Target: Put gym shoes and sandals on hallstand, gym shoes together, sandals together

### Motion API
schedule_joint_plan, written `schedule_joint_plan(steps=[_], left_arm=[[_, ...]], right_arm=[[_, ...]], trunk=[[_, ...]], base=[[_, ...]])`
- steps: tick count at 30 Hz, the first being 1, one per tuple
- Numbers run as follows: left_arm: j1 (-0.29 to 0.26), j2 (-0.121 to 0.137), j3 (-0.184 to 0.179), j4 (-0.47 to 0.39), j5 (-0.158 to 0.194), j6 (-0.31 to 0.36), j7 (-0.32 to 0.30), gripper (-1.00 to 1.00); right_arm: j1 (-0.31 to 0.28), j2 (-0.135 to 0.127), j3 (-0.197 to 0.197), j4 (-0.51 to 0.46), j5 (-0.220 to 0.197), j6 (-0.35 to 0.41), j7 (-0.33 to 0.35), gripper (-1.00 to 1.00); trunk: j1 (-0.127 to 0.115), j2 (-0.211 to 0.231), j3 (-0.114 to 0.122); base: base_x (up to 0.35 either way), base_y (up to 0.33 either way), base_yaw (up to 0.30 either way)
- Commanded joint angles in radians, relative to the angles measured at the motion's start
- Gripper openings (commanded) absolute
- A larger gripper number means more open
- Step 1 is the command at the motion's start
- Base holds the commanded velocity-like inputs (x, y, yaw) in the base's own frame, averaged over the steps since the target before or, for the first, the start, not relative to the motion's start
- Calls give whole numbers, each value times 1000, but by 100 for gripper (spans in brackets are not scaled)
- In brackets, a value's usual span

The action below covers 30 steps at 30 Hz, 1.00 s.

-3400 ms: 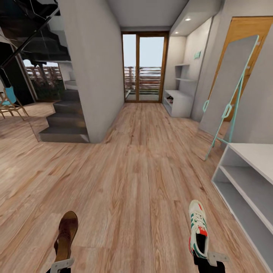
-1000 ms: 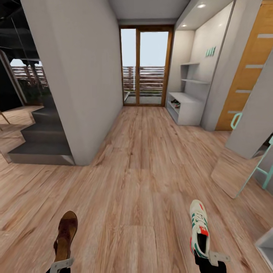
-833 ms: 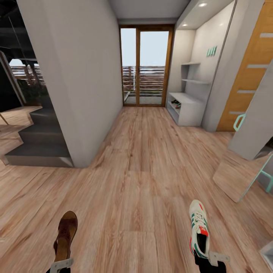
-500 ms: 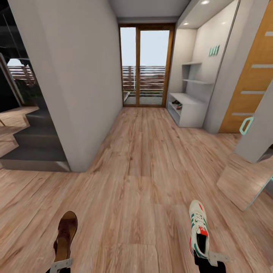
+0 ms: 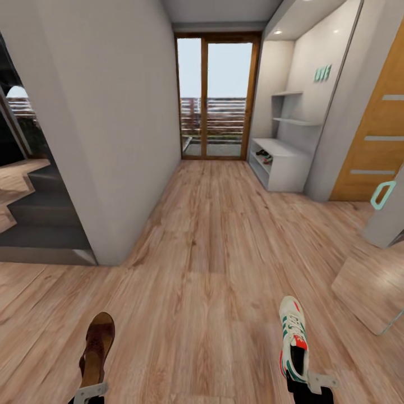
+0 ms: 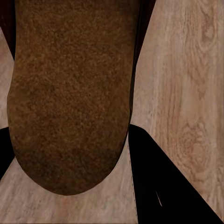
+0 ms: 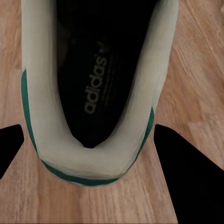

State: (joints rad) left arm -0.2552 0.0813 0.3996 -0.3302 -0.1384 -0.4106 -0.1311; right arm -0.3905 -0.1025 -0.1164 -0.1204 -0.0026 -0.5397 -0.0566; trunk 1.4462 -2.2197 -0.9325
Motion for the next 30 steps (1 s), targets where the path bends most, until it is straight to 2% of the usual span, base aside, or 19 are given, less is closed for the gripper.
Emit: schedule_joint_plan(steps=[1,30], left_arm=[[-1,-1,9,0,-13,-3,-5,-100],[-1,0,10,0,-13,-4,-5,-100]], right_arm=[[-1,0,-3,1,0,-3,1,-100],[-1,1,-3,1,1,-3,2,-100]], trunk=[[0,0,-1],[0,0,-1]], base=[[338,0,0],[338,0,0]])
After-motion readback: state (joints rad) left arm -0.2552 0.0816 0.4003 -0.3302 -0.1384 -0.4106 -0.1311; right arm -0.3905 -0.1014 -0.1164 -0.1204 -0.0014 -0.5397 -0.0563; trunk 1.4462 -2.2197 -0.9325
